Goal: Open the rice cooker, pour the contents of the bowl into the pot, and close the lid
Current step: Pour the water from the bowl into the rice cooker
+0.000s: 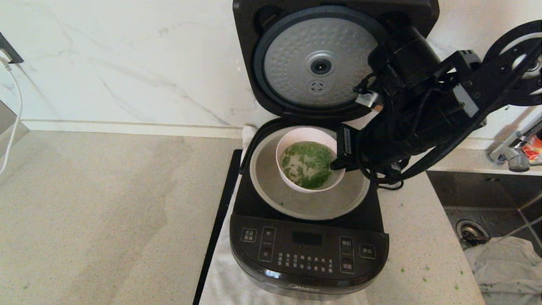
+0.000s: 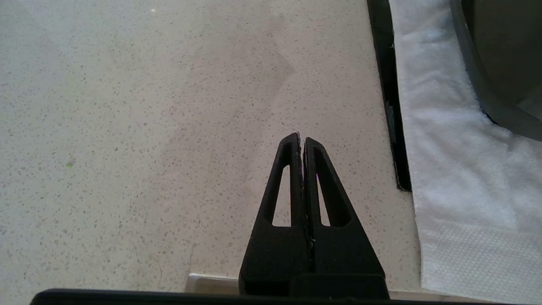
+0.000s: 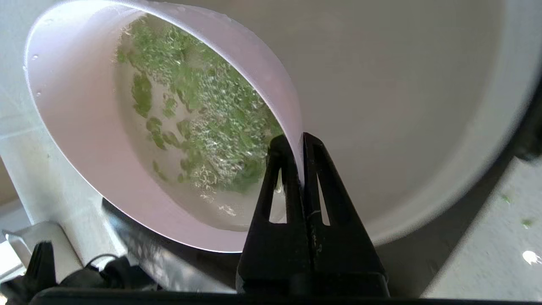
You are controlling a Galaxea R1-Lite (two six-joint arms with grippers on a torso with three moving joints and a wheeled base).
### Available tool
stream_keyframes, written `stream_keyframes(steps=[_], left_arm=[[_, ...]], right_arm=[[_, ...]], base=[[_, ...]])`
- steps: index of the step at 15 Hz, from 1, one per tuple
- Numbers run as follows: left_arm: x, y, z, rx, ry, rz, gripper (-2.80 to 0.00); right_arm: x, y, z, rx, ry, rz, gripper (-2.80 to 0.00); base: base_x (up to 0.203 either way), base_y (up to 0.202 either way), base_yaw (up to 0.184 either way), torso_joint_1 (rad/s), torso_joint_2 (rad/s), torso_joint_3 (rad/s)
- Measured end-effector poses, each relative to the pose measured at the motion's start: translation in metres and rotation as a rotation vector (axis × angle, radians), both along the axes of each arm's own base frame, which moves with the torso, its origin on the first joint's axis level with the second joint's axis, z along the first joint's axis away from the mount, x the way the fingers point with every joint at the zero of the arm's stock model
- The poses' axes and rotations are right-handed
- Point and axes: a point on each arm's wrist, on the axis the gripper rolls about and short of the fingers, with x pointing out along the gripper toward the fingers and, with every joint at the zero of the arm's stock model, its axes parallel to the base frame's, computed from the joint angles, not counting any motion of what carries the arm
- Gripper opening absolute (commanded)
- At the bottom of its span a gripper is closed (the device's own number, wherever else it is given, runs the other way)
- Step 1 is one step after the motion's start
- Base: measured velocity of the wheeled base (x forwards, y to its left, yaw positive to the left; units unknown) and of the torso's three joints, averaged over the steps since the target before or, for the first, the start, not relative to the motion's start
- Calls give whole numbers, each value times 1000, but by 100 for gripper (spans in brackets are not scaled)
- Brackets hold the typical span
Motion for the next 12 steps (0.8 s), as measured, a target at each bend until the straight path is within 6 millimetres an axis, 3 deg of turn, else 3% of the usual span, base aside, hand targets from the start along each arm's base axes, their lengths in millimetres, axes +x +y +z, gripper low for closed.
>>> stream_keyframes(steps=[8,12], left_arm=[[0,0,0,0,0,0,-280],[0,0,0,0,0,0,-280]], right_arm=[[18,18,-13,20,-44,0,-280],[21,21,-20,-97,-115,-131,-280]], base=[[0,0,0,0,0,0],[0,0,0,0,0,0]])
